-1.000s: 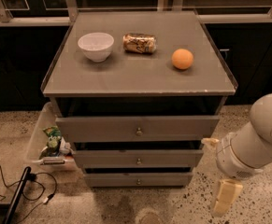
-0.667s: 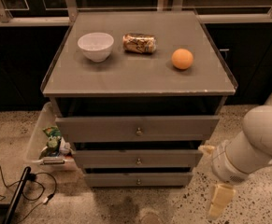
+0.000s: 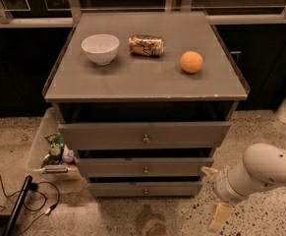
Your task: Open bottom drawer
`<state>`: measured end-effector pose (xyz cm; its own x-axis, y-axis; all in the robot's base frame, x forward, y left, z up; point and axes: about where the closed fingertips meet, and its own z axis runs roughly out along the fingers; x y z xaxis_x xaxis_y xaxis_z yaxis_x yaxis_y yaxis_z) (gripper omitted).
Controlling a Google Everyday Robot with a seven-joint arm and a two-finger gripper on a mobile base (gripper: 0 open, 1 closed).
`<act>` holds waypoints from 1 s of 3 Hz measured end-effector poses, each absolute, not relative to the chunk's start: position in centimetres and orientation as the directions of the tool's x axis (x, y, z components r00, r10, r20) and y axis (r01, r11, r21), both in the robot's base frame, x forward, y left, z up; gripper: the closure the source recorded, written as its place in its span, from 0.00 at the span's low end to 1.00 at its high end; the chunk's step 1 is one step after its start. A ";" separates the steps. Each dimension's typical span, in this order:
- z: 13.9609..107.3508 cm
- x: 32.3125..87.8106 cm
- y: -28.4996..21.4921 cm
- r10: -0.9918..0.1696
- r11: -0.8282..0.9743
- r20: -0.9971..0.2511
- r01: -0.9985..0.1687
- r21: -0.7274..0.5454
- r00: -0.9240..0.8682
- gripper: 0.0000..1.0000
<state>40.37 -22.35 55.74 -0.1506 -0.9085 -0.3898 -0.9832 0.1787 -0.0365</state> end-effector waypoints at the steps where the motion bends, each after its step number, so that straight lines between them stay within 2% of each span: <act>1: 48.8 41.0 -22.8 -0.880 0.186 -0.444 -0.983 0.004 -0.169 0.00; 3: 46.5 41.7 -22.9 -0.883 0.181 -0.438 -0.983 0.012 -0.168 0.00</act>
Offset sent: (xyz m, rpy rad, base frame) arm 0.0097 -0.0074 -0.0457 0.0406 0.0021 -0.0074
